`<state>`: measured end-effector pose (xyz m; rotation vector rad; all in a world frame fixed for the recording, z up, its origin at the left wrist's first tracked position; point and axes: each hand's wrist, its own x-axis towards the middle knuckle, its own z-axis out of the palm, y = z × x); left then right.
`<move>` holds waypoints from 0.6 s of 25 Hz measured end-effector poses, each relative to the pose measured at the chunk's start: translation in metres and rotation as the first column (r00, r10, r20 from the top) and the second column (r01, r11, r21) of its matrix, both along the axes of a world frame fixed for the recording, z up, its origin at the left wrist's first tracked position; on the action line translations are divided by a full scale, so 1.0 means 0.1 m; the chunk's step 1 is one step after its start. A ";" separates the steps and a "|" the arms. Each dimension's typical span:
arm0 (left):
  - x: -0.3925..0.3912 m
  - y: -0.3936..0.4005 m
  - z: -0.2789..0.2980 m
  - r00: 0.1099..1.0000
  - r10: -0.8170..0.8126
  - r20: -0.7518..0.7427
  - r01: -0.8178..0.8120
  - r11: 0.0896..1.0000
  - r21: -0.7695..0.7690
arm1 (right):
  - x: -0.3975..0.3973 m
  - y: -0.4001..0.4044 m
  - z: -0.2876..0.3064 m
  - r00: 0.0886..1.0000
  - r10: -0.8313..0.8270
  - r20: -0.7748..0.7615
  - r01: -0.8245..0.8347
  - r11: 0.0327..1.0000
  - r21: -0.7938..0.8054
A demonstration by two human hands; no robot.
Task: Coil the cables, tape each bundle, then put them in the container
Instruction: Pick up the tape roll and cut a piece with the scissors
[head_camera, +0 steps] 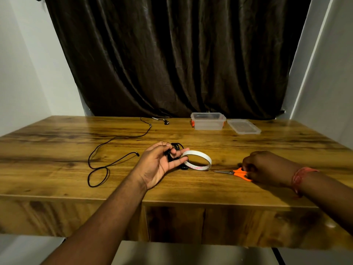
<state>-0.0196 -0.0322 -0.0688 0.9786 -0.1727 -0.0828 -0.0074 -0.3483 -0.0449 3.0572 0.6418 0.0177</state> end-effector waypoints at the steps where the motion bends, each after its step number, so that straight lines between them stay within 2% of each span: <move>1: 0.00 0.00 0.00 1.000 -0.001 -0.001 0.001 1.000 0.001 | -0.01 0.01 0.01 1.000 0.006 -0.009 -0.006 1.000 -0.008; 6: 0.01 0.01 0.00 1.000 0.009 -0.007 -0.009 1.000 0.007 | -0.06 0.20 0.00 1.000 -0.014 0.006 0.014 0.999 -0.046; 10: -0.01 0.01 0.01 1.000 0.006 -0.001 -0.006 1.000 0.008 | 0.00 0.31 -0.02 0.995 -0.103 0.003 0.103 0.995 0.019; 13: -0.02 0.00 0.01 1.000 0.001 -0.001 -0.001 1.000 -0.002 | 0.02 0.29 0.05 0.982 -0.186 0.023 0.187 0.978 -0.088; 14: -0.02 0.00 0.00 1.000 -0.001 -0.003 0.001 1.000 -0.005 | 0.01 0.26 0.06 0.976 -0.219 0.024 0.220 0.974 -0.051; 15: -0.02 0.00 0.00 1.000 -0.004 -0.004 0.004 1.000 -0.007 | 0.00 0.21 0.07 0.962 -0.273 -0.015 0.273 0.956 0.105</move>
